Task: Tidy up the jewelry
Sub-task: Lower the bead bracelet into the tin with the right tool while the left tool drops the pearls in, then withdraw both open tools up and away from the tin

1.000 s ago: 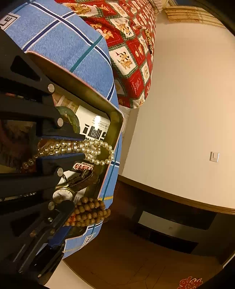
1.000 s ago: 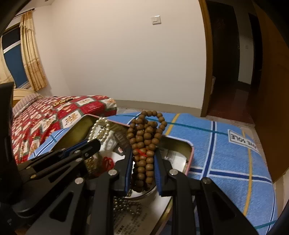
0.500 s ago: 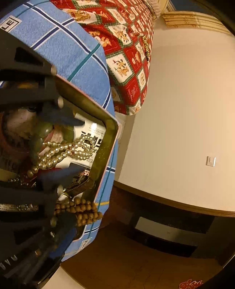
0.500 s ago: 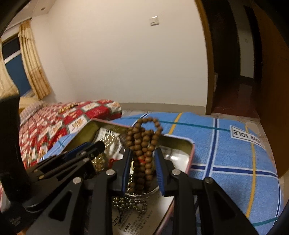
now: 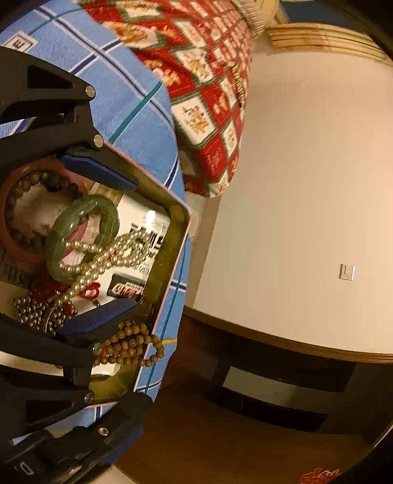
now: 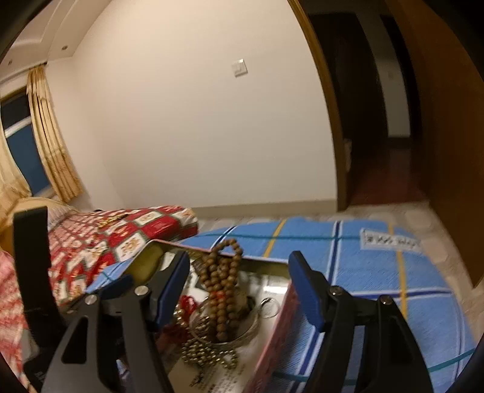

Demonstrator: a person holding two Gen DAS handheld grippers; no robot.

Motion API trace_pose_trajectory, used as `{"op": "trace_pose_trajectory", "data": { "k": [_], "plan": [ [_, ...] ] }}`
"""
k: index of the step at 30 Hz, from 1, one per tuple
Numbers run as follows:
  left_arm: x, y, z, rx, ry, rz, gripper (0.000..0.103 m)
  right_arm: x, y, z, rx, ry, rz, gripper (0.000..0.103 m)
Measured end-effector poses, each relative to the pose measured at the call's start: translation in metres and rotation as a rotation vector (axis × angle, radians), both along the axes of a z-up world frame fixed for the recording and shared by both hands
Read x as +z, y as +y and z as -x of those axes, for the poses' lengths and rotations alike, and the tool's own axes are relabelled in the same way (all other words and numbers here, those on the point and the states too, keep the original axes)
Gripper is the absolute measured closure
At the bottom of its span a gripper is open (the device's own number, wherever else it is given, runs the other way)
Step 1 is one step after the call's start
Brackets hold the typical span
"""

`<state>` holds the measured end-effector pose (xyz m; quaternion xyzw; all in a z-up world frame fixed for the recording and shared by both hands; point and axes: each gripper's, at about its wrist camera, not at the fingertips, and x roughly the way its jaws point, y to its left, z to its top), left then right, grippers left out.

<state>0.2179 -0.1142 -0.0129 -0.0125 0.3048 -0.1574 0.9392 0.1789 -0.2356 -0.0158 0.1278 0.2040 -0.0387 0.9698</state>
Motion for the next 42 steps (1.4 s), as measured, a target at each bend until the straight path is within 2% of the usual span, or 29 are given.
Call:
{"op": "trace_pose_trajectory", "data": {
  "k": [5,7,10,15,19,23,26,31,37,42],
  "plan": [
    [-0.002,-0.001,0.003,0.034,-0.025,-0.101,0.029,0.002,0.010,-0.001,-0.065,-0.006,0.133,0.035],
    [-0.004,-0.006,0.004,0.042,-0.033,-0.144,0.029,-0.002,0.010,-0.008,-0.059,0.032,0.139,0.039],
    [-0.004,-0.009,0.008,0.052,-0.055,-0.184,0.029,-0.007,0.005,-0.012,-0.068,0.082,0.123,0.039],
    [-0.002,0.000,0.014,0.054,-0.053,-0.128,0.029,-0.010,-0.001,-0.004,-0.062,0.086,0.076,0.039],
    [0.000,0.010,0.026,0.056,-0.073,-0.115,0.029,-0.003,0.007,0.013,-0.061,0.024,0.089,0.019],
    [0.003,0.021,0.037,0.056,-0.106,-0.109,0.029,0.002,0.022,0.026,-0.071,-0.030,0.155,0.015],
    [0.004,0.028,0.047,0.060,-0.122,-0.096,0.029,0.002,0.026,0.037,-0.085,-0.056,0.160,0.007],
    [-0.001,0.036,0.060,0.070,-0.106,-0.091,0.029,0.000,0.029,0.044,-0.104,-0.077,0.160,0.006],
    [-0.002,0.043,0.081,0.078,-0.128,-0.104,0.029,-0.001,0.039,0.054,-0.107,-0.096,0.188,0.006],
    [-0.005,0.051,0.096,0.093,-0.111,-0.107,0.029,-0.002,0.044,0.065,-0.096,-0.076,0.186,0.006]
  ]
}}
